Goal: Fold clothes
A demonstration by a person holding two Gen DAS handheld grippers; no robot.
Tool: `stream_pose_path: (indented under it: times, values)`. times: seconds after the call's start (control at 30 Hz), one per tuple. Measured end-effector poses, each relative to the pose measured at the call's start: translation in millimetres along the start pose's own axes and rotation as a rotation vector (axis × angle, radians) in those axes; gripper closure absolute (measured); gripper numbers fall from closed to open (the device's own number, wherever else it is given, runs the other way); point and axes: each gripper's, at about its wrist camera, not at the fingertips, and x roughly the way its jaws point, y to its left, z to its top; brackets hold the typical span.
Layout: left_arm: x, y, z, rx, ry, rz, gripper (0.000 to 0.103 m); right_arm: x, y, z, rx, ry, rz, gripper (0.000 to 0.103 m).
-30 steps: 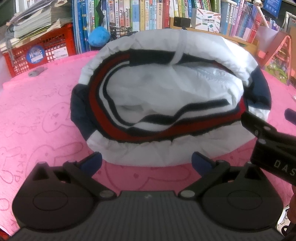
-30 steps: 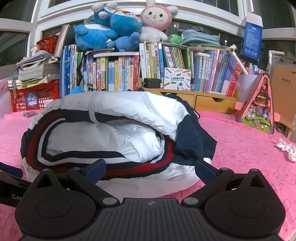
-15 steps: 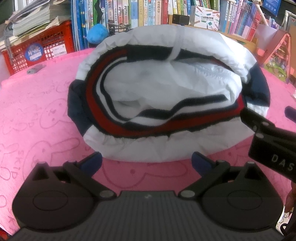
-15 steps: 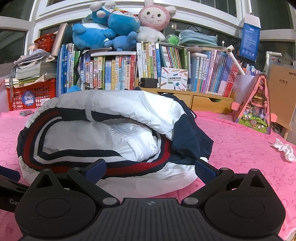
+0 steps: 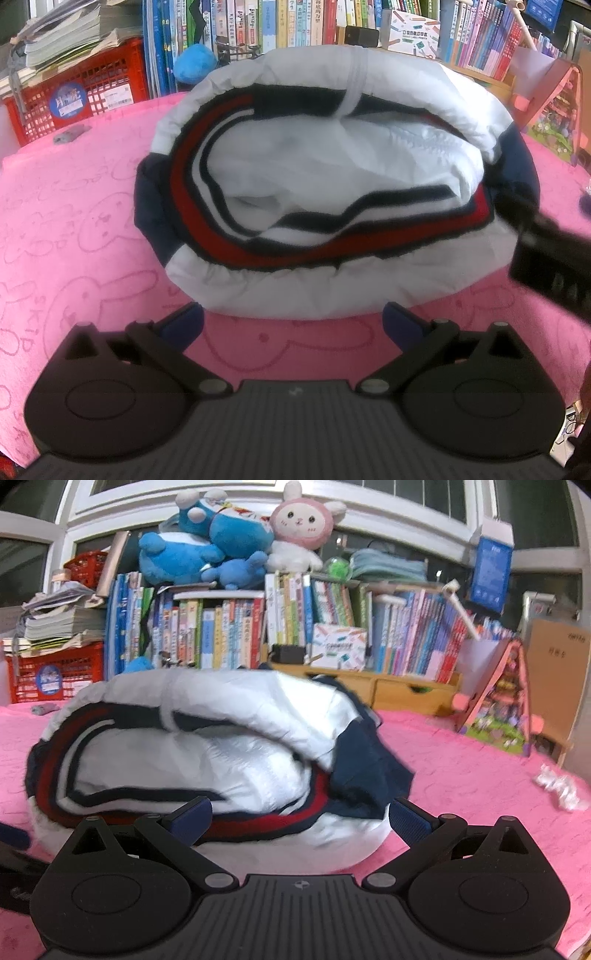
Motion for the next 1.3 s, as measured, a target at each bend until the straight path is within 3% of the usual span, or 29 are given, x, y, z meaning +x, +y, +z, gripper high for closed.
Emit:
stream_pose_path:
  times: [0.2,0.53,0.9,0.97,1.0,1.13,1.3]
  values:
    - [1.1,0.7,-0.1,0.001,-0.003,-0.001,0.000,26.8,5.8,13.1,-0.287,-0.116,-0.105,0.000]
    - [2.8,5.2,1.5,-0.004,-0.003,-0.008,0.000,65.0,37.6,3.9,-0.644,-0.259,-0.120,0.001]
    - [5.0,7.7,0.5,0.004,0.005,-0.023,0.000,133.0,55.9,12.6,-0.585,-0.146,-0.099,0.001]
    - [0.5,12.5,3.7,-0.002,-0.020,-0.021,0.000,139.1,54.9,16.7,-0.562,-0.125,-0.102,0.005]
    - [-3.0,16.8,6.5,-0.006,-0.043,-0.017,0.000,140.8,53.6,19.5,-0.544,-0.117,-0.102,0.012]
    - [-15.9,39.4,19.7,-0.055,-0.150,0.022,0.000,124.2,31.4,39.0,-0.397,-0.105,-0.066,0.024]
    - [-18.1,46.2,29.4,-0.061,-0.186,0.027,0.000,99.4,-4.2,62.9,-0.203,-0.072,0.016,0.041]
